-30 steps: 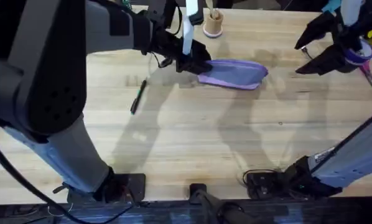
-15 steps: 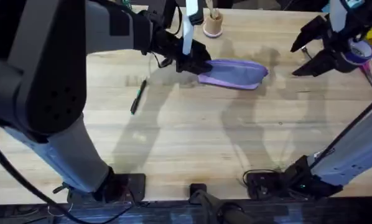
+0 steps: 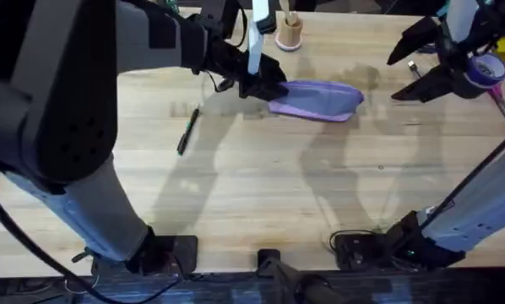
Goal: Unzip the bag, pick up the pens from the table one at a time and place them inside, then zip the bag closed.
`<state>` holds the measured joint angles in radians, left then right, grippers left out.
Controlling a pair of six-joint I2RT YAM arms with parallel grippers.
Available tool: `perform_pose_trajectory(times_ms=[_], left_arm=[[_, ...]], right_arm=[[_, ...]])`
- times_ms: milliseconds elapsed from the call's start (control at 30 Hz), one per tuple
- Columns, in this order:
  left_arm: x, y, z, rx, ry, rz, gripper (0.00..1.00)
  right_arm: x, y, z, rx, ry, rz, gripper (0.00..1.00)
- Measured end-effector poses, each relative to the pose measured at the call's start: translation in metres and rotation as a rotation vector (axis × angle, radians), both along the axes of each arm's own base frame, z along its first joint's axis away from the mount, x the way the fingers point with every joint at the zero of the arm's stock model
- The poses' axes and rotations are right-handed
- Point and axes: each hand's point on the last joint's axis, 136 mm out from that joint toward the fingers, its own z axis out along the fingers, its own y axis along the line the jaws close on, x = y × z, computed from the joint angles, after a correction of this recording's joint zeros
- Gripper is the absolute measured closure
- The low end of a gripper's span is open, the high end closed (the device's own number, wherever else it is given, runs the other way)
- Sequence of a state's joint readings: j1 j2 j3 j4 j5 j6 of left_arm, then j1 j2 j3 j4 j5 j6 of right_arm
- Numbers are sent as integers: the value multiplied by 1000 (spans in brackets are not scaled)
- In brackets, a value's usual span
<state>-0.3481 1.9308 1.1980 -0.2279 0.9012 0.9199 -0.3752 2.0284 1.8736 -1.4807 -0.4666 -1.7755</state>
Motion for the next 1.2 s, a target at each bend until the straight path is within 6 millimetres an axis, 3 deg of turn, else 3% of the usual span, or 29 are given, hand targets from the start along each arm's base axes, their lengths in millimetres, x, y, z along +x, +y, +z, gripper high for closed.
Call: perform_pose_trajectory(times_ms=[367, 533, 800, 1000, 1200], left_arm=[[0, 0, 0, 0, 0, 0, 959], [0, 0, 0, 0, 0, 0, 958], [0, 0, 0, 0, 0, 0, 958], [0, 0, 0, 0, 0, 0, 958], [0, 0, 0, 0, 0, 0, 958]], right_arm=[[-11, 17, -28, 102, 3, 57, 6], [-16, 28, -50, 153, 8, 55, 6], [-16, 46, -57, 161, 6, 103, 8], [-15, 49, -59, 164, -1, 112, 108], [-16, 50, -60, 164, 0, 112, 331]])
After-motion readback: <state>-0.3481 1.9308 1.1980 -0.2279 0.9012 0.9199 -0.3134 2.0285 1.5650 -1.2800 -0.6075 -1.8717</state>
